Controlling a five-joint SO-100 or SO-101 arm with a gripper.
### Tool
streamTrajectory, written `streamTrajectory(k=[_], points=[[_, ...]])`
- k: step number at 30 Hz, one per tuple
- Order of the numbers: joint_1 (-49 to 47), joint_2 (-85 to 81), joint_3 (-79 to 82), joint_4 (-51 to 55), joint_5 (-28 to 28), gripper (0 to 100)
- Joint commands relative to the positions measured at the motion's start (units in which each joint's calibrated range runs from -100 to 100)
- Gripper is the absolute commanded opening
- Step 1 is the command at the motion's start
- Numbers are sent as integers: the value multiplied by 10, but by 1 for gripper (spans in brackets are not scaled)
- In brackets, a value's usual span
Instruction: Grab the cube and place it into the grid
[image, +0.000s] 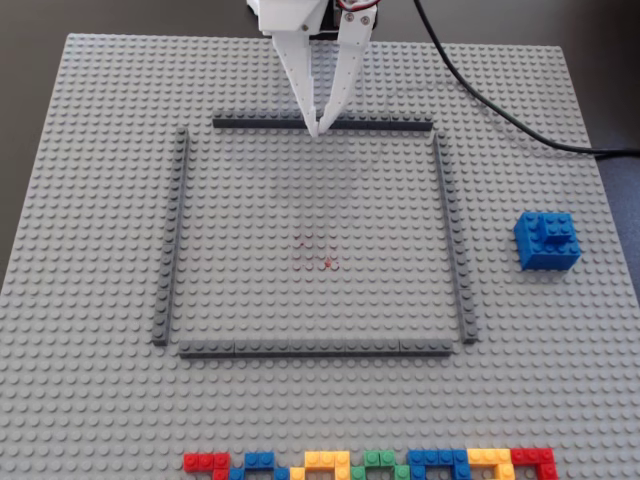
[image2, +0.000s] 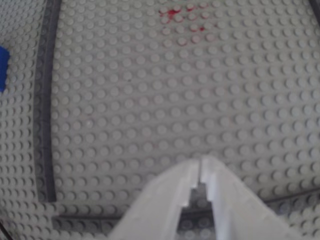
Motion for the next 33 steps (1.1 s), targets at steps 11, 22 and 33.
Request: streamTrajectory(k=[11,22,33], points=[[-6,-20,5,23,7,0],[-30,-20,5,18,0,0],[-38,-20,-8,4,5,0]])
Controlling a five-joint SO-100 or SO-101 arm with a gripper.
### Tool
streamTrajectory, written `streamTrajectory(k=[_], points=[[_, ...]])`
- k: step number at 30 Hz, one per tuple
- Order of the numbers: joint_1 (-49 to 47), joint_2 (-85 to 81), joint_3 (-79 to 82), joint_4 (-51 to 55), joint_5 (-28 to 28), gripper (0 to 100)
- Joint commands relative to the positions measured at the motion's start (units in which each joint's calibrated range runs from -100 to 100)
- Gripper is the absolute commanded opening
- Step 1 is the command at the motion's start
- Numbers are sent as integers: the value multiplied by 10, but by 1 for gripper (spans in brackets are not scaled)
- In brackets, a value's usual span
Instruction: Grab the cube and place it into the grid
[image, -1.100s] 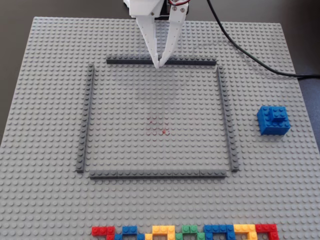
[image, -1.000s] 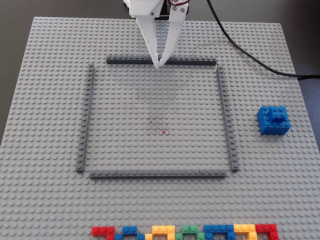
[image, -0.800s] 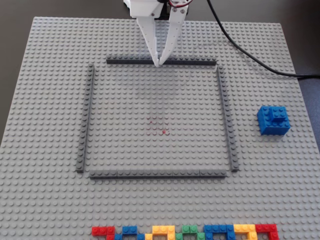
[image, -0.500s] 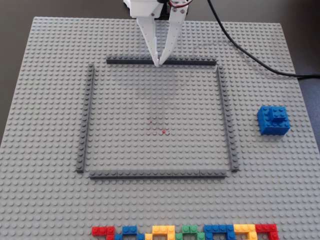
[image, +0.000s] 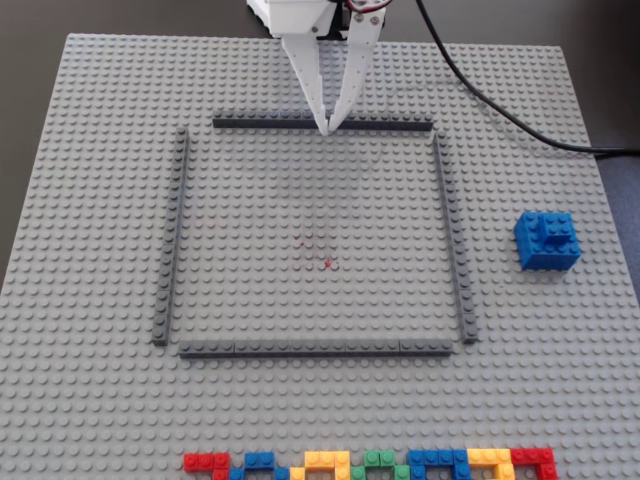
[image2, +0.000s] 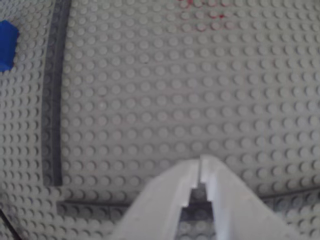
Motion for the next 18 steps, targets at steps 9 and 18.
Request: streamTrajectory(k=[9,18], points=[[-25,32,-103,6,7,0],[-41,198,-325,37,-14,0]])
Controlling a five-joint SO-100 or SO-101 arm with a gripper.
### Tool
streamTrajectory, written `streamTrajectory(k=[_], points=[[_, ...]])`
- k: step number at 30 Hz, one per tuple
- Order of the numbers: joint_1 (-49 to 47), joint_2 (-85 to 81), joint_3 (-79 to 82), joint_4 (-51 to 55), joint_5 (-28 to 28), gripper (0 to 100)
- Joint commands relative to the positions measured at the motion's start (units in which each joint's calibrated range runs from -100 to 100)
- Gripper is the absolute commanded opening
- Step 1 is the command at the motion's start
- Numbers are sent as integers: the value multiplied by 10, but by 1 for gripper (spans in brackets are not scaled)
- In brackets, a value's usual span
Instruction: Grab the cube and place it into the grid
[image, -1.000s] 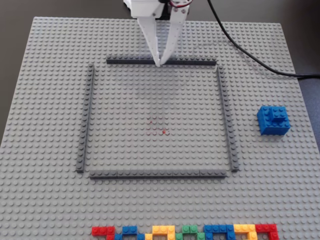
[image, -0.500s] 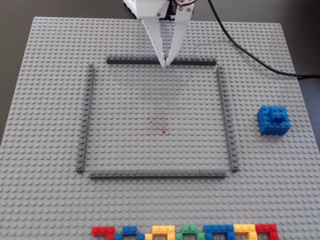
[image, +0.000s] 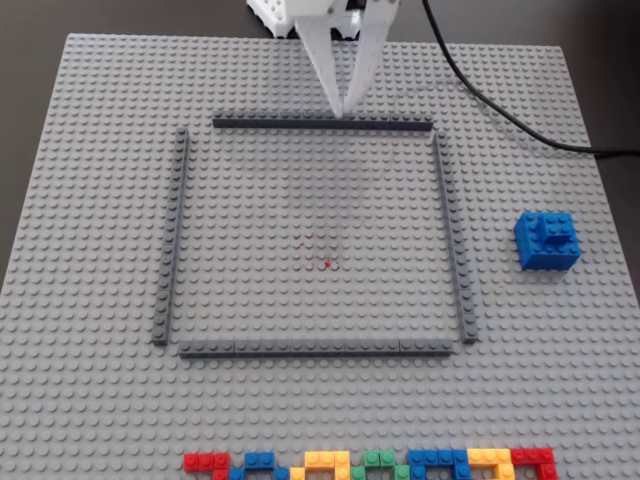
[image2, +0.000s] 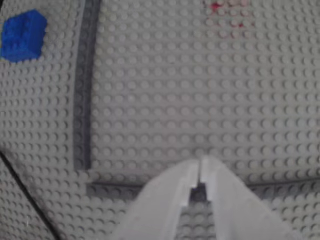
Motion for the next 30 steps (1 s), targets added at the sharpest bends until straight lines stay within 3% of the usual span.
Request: streamTrajectory(k=[1,30], points=[[-13,86,-164,16,-14,0],[-211,619,-677,32,-110,0]])
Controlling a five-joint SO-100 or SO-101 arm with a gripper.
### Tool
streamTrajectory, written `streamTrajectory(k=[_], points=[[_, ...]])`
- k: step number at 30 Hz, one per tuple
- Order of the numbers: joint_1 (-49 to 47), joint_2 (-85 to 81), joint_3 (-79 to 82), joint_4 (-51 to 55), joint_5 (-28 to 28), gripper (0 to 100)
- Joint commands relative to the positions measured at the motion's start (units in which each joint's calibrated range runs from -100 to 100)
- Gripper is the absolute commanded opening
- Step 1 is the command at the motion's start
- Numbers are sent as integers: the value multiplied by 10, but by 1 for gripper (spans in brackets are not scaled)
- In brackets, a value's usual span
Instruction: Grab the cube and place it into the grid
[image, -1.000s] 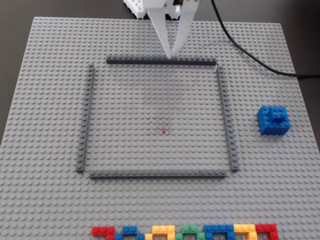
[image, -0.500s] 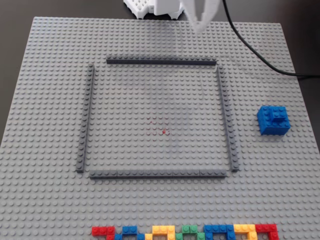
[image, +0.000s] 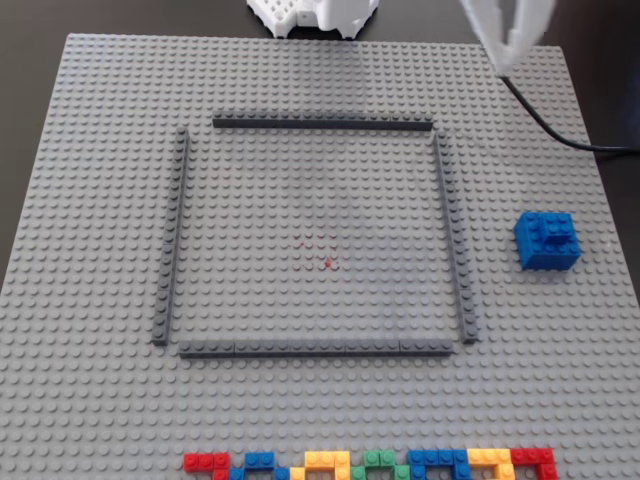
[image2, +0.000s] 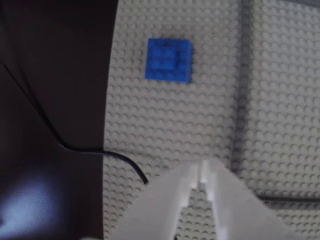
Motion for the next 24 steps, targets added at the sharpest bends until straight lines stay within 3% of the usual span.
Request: streamTrajectory(k=[1,17,24], points=[[-21,69,-125,4,-7,0],[-24,354,-411,47,-11,1],[-18,452,-507,67,-16,8]])
